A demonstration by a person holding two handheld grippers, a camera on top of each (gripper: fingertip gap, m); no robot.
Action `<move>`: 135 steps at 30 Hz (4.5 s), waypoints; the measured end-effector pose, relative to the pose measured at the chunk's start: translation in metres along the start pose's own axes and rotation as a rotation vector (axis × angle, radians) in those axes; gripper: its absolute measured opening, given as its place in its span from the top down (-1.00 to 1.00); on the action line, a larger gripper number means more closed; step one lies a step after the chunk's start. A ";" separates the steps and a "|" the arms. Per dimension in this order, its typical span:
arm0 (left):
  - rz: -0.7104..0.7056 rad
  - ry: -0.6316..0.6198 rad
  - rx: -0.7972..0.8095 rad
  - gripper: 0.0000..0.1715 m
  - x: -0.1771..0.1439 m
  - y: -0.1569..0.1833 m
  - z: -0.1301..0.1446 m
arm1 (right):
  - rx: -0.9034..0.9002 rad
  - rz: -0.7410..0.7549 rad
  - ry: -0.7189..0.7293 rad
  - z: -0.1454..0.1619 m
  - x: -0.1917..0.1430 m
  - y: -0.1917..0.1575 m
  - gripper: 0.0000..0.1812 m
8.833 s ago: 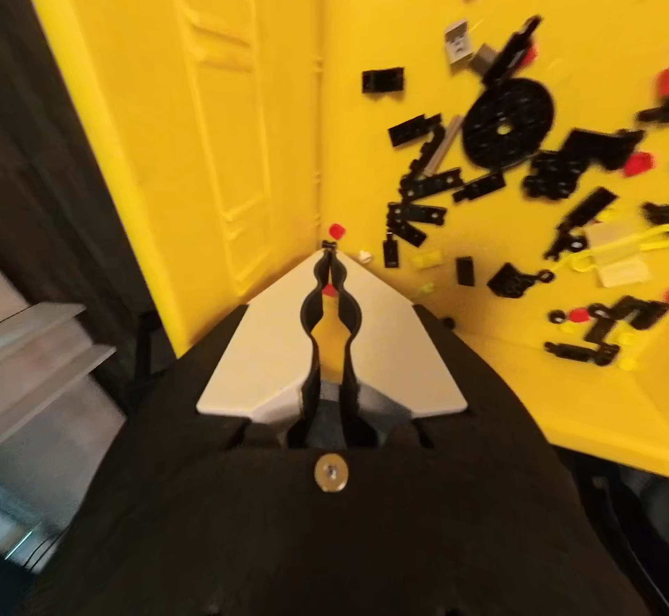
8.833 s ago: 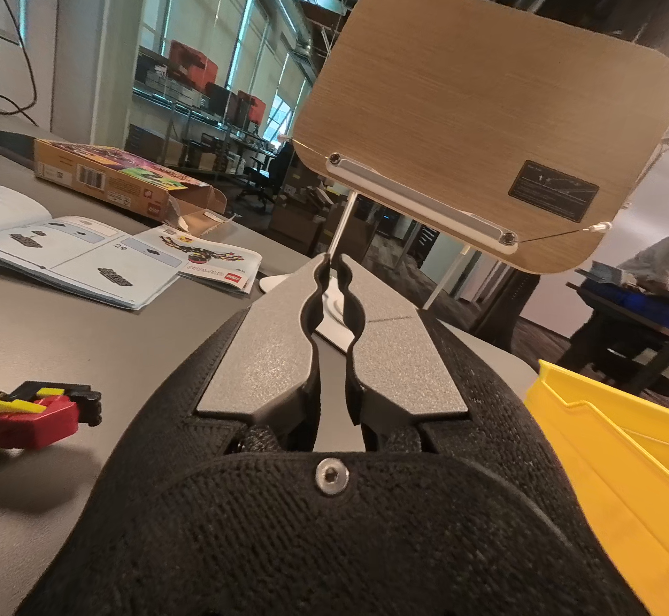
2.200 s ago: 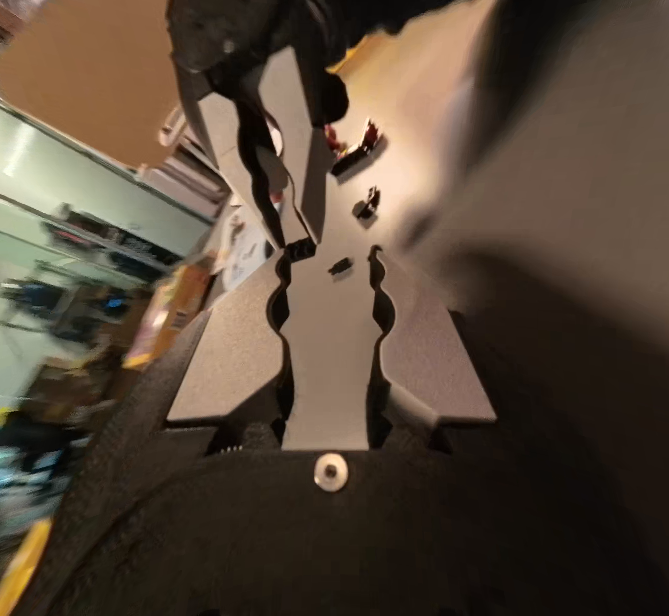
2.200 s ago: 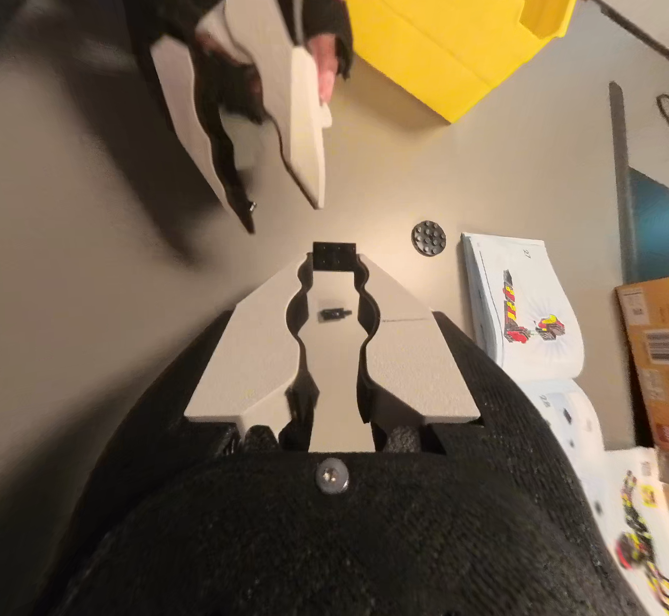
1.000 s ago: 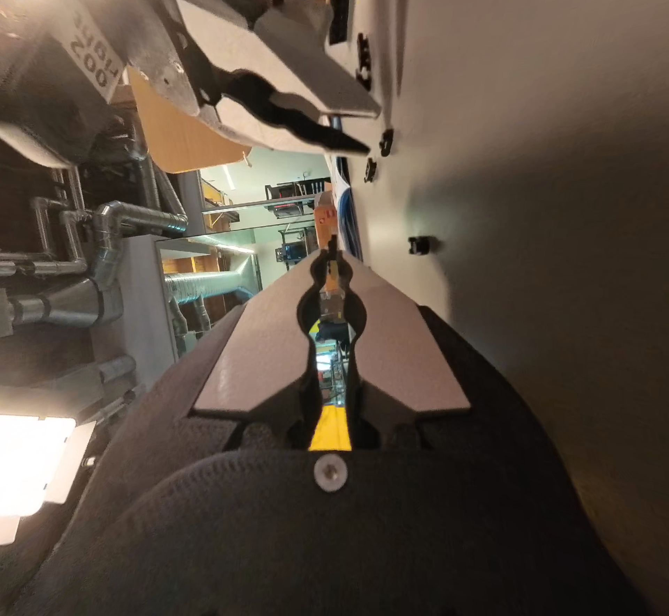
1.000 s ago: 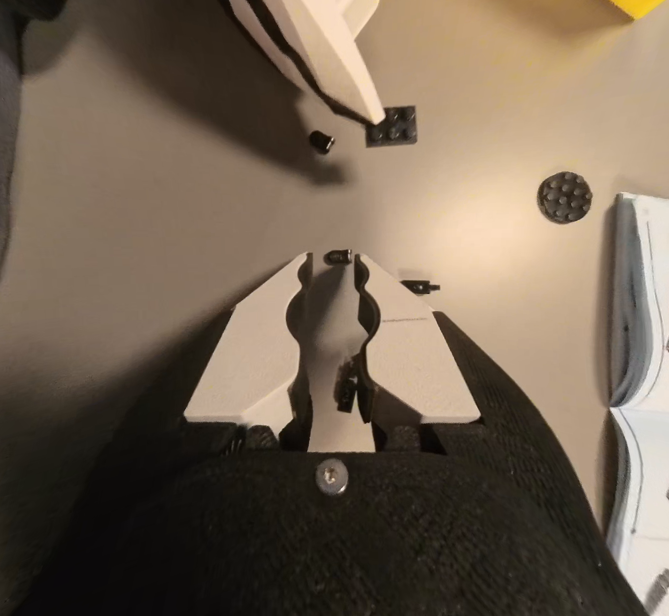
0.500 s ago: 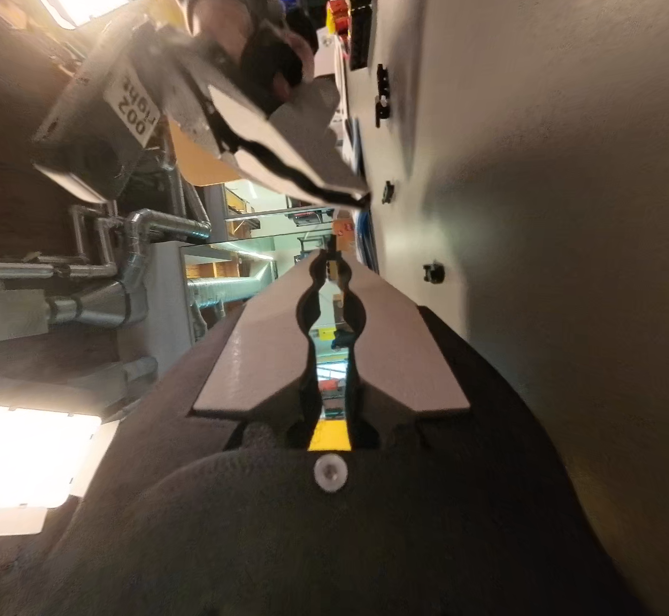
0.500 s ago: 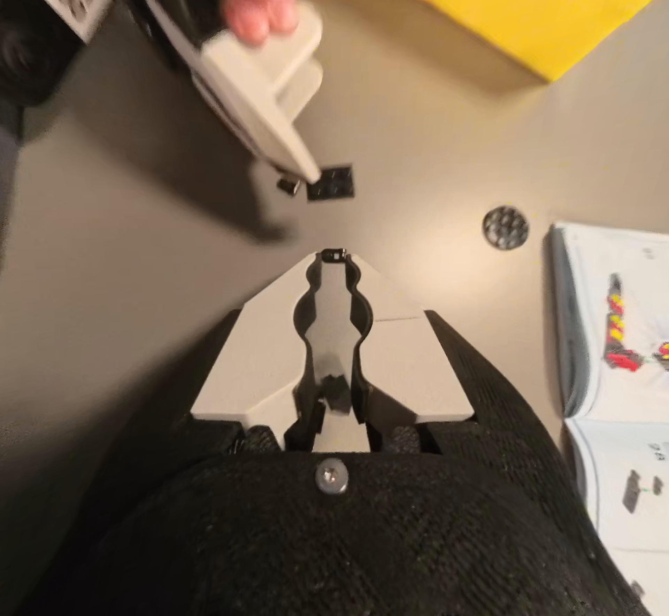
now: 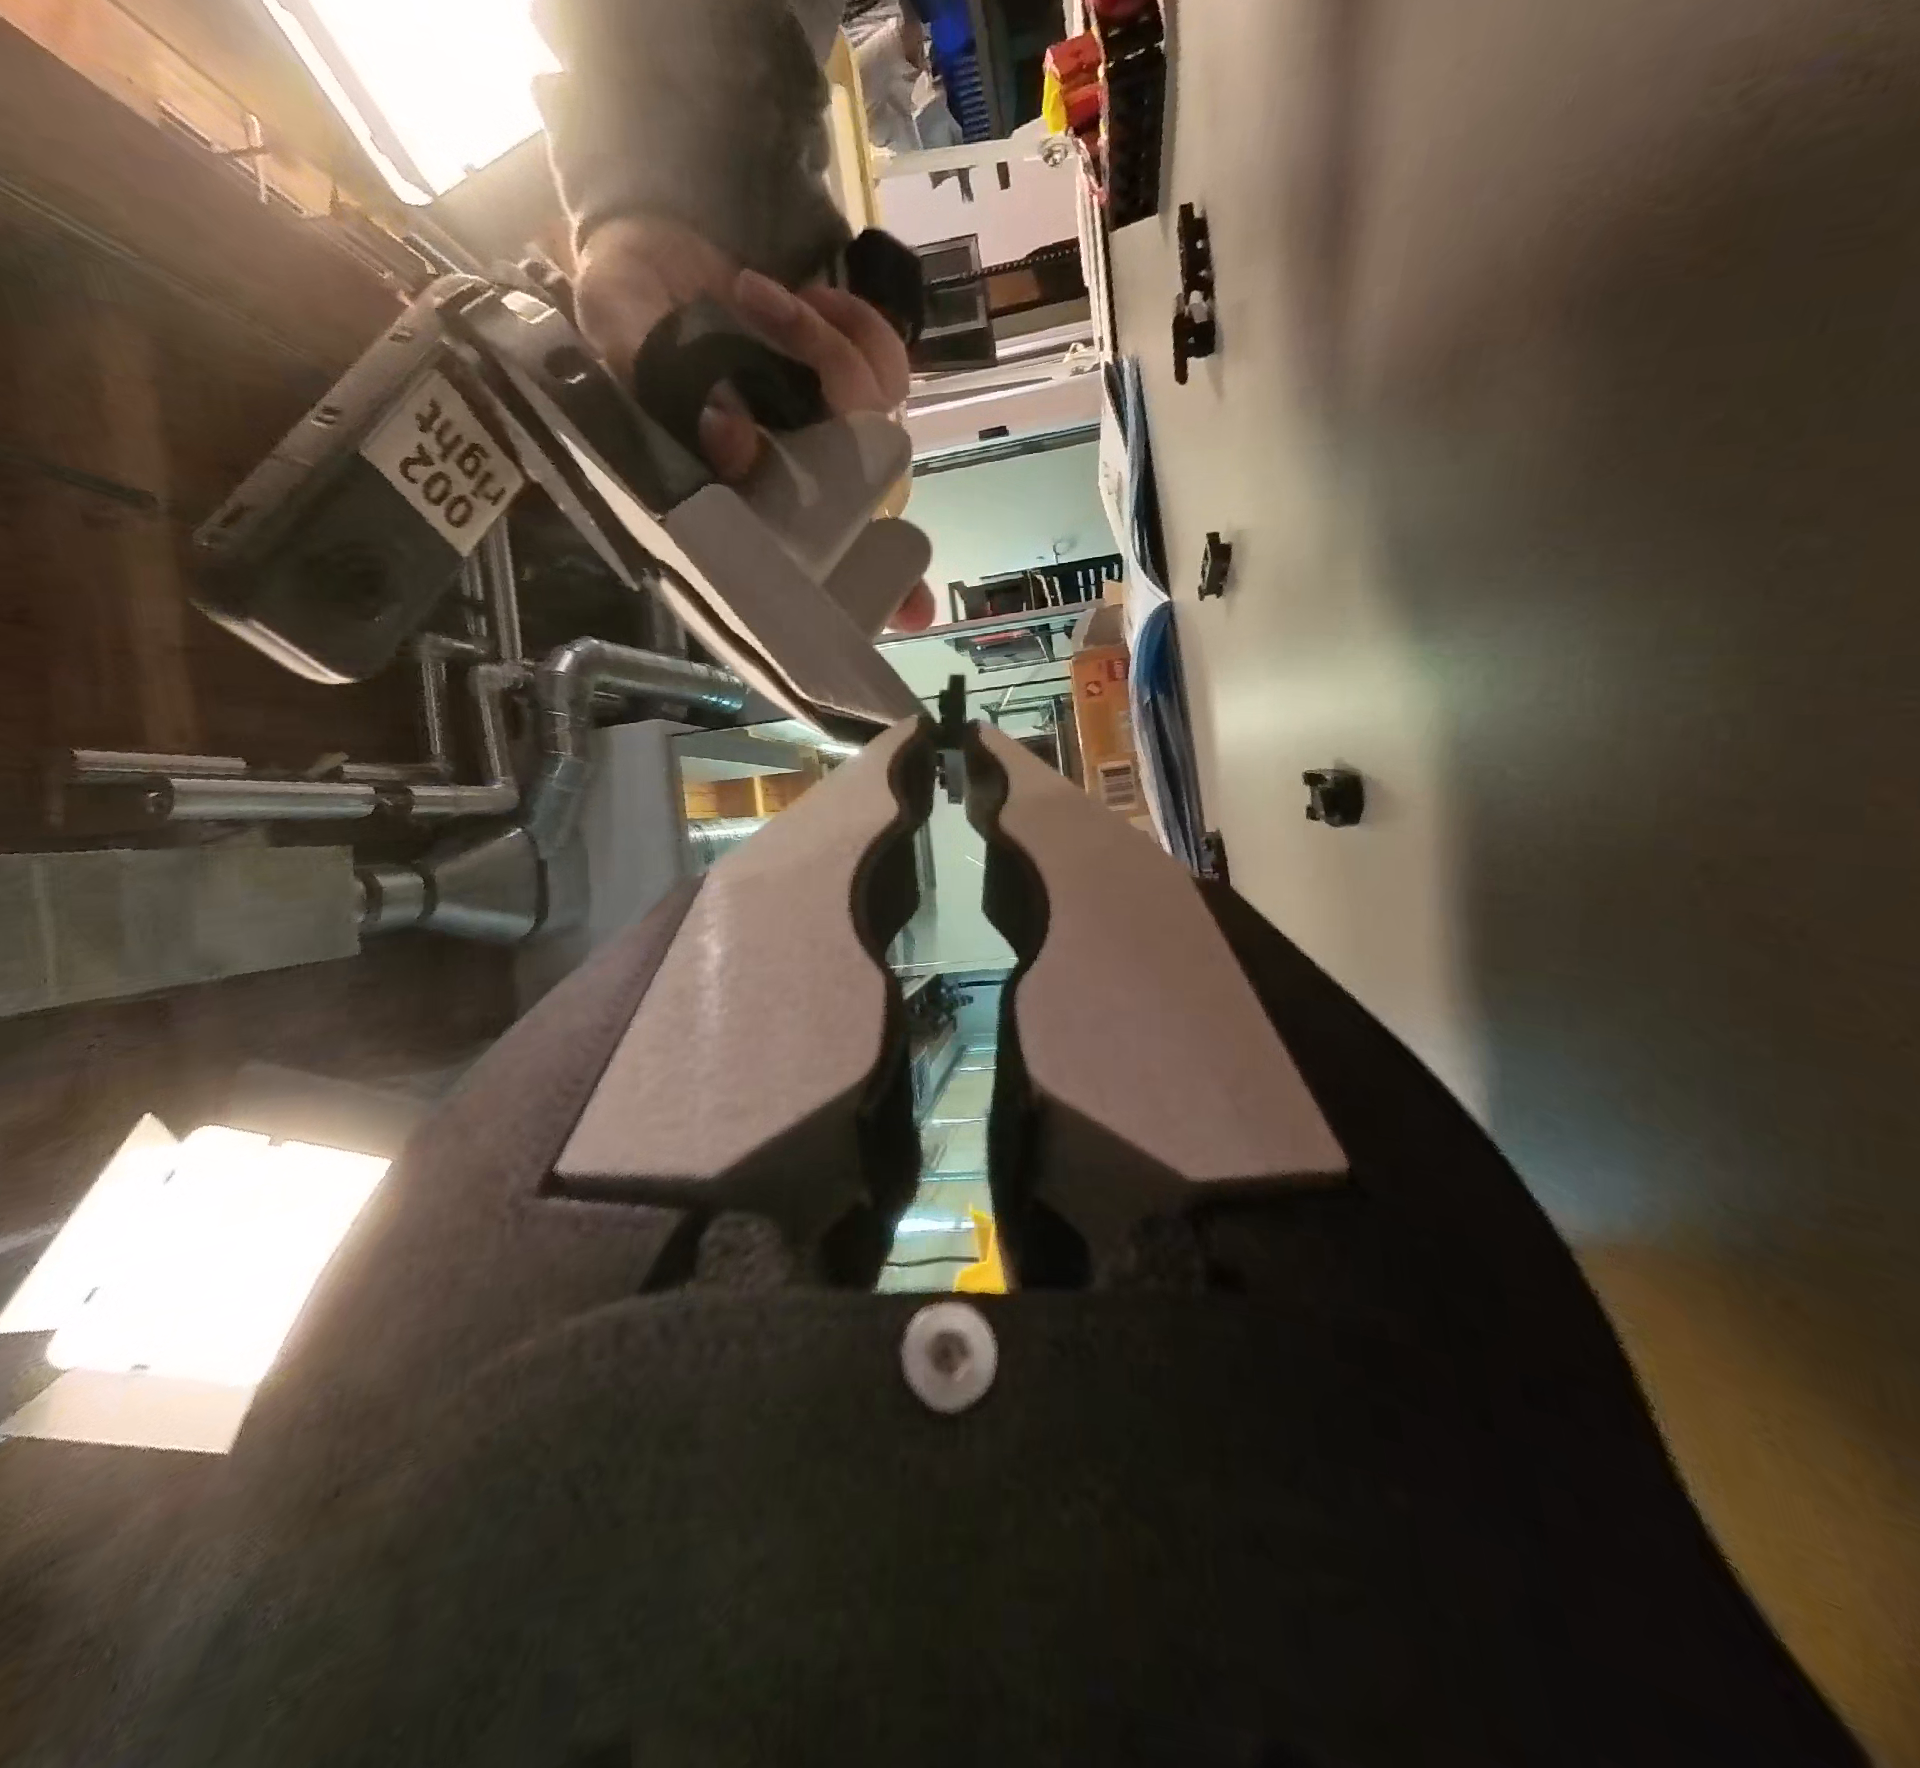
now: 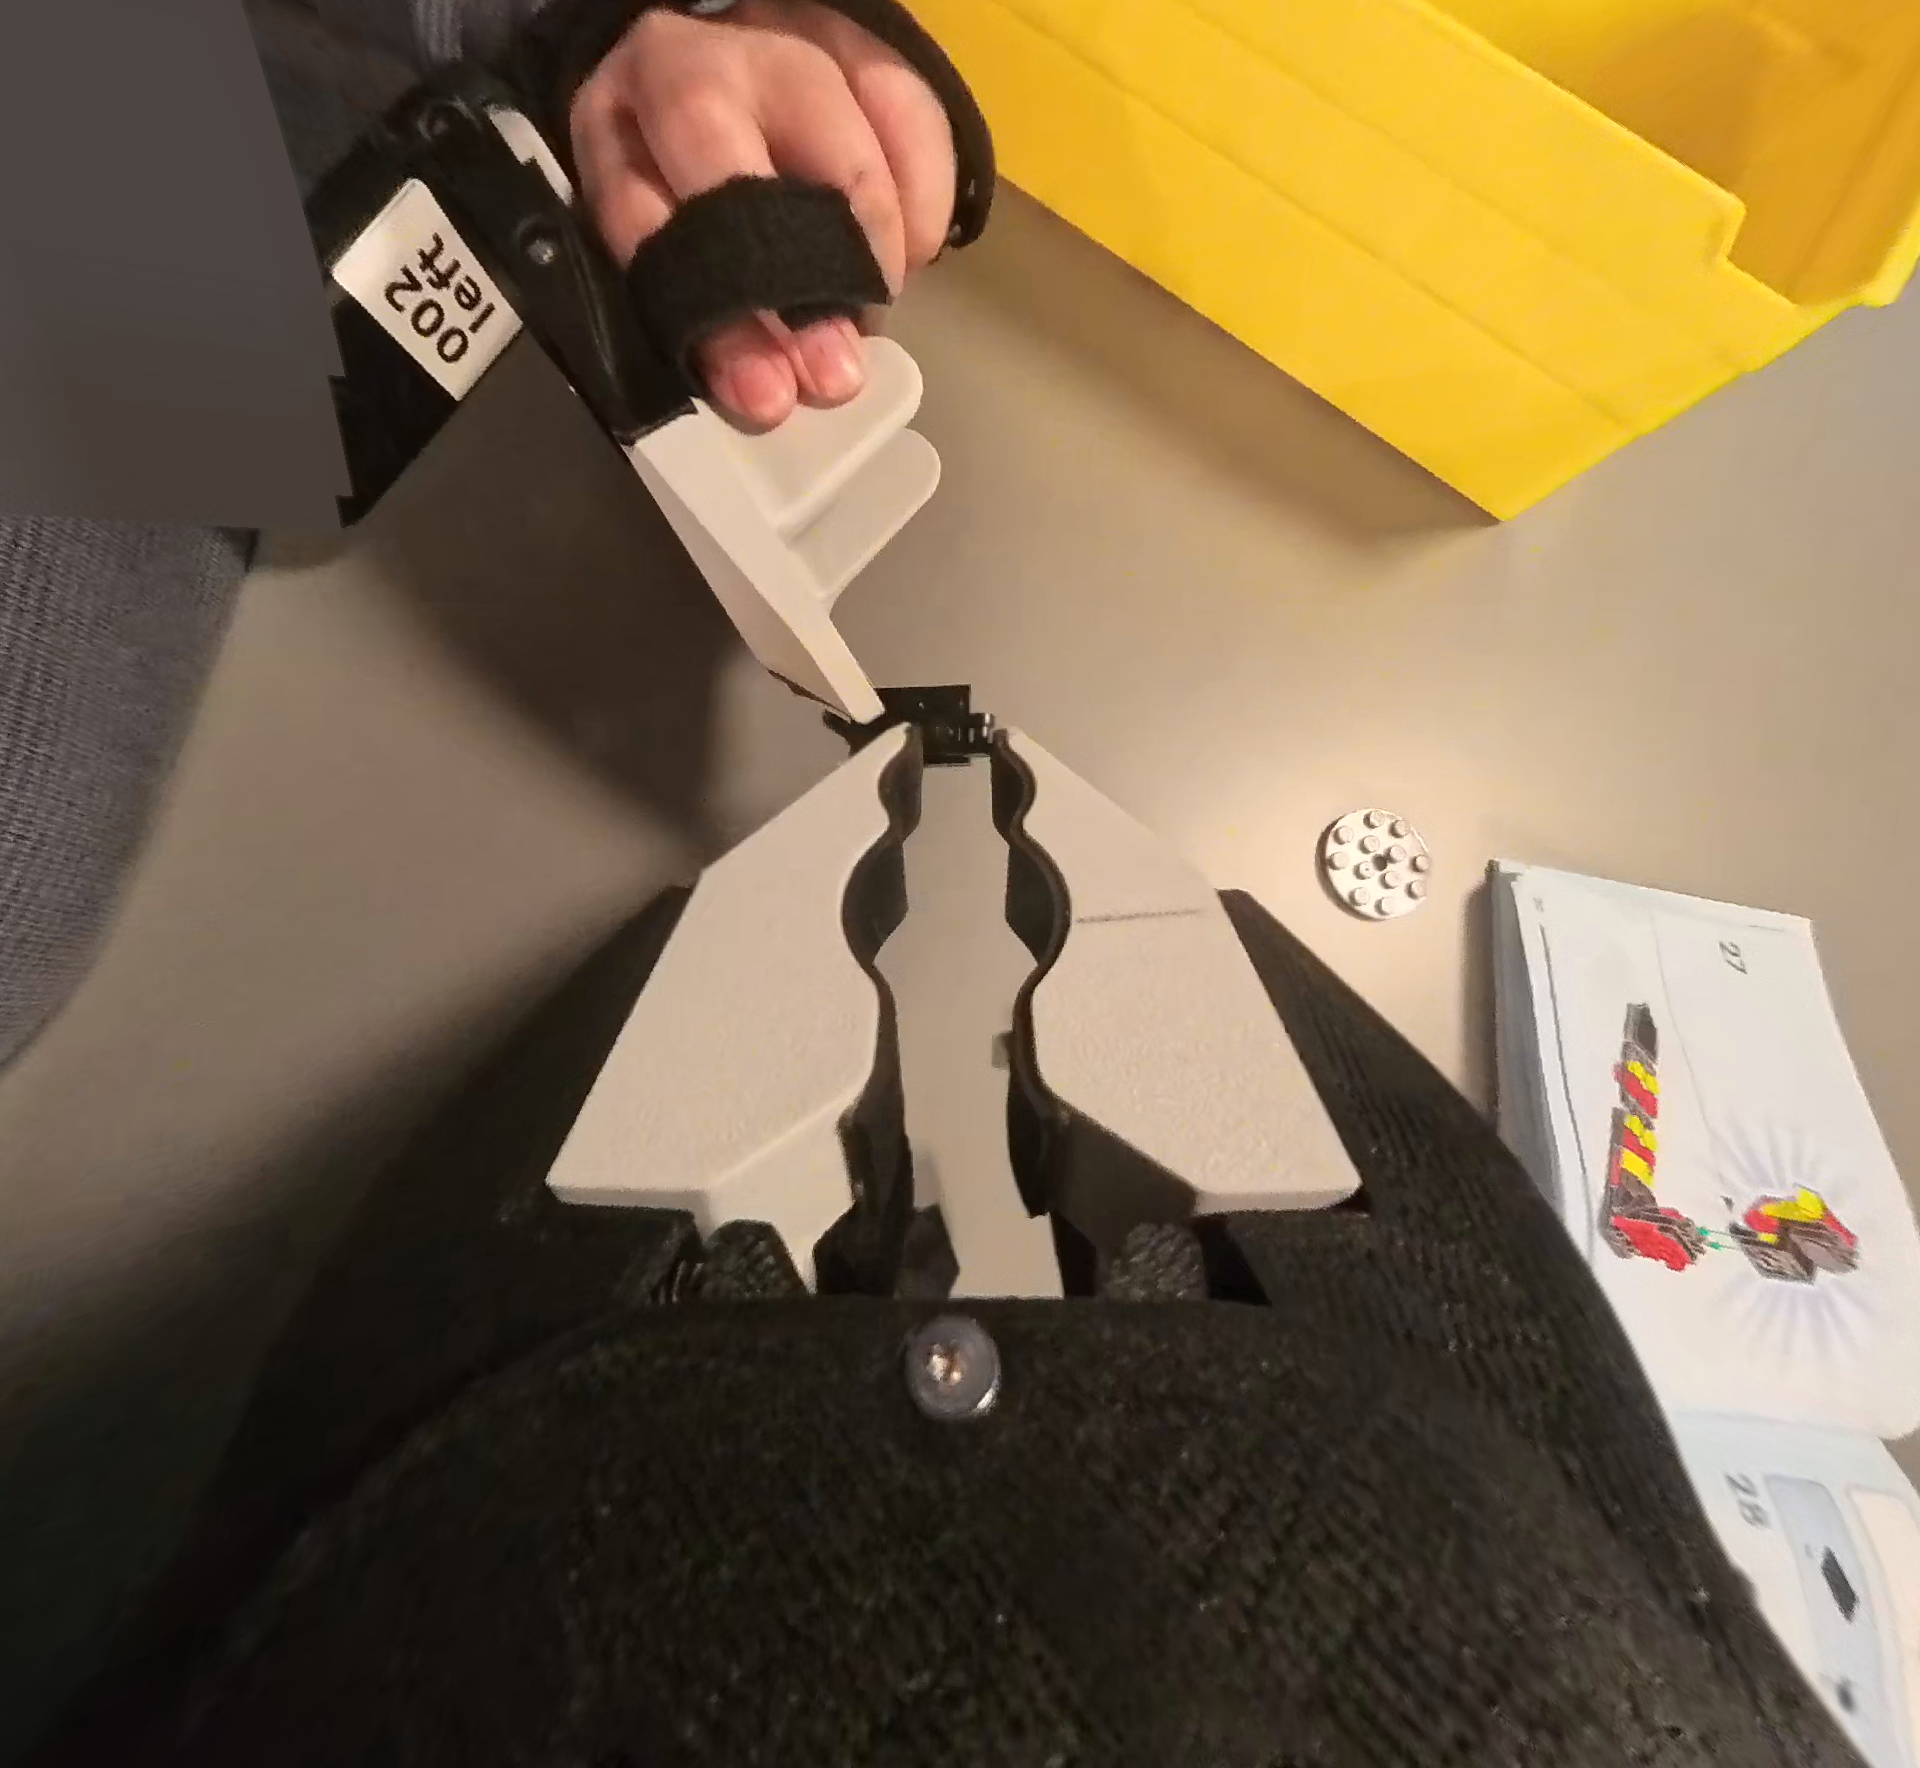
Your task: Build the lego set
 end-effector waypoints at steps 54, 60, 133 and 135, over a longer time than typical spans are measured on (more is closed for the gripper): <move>0.014 -0.039 -0.198 0.95 -0.001 -0.006 0.012 | -1.150 0.838 -0.195 0.009 0.015 -0.009 0.56; 0.034 -0.042 -0.202 0.95 0.000 -0.003 0.011 | -1.135 0.840 -0.208 0.013 0.020 -0.005 0.63; 0.159 -0.245 -0.177 0.96 0.000 0.013 0.057 | 0.418 0.408 -0.129 0.028 0.064 -0.030 0.81; 0.162 -0.244 -0.177 0.96 0.000 0.014 0.056 | 0.421 0.397 -0.122 0.027 0.065 -0.031 0.81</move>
Point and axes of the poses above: each gripper's, where its closed fingertips meet, x out along the fingers, z out of its underside, y = z × x across the jaws, the point moved 2 cm from there along -x, back along the fingers, and after that the axes turned 8 degrees about -x, right-handed, at the moved point
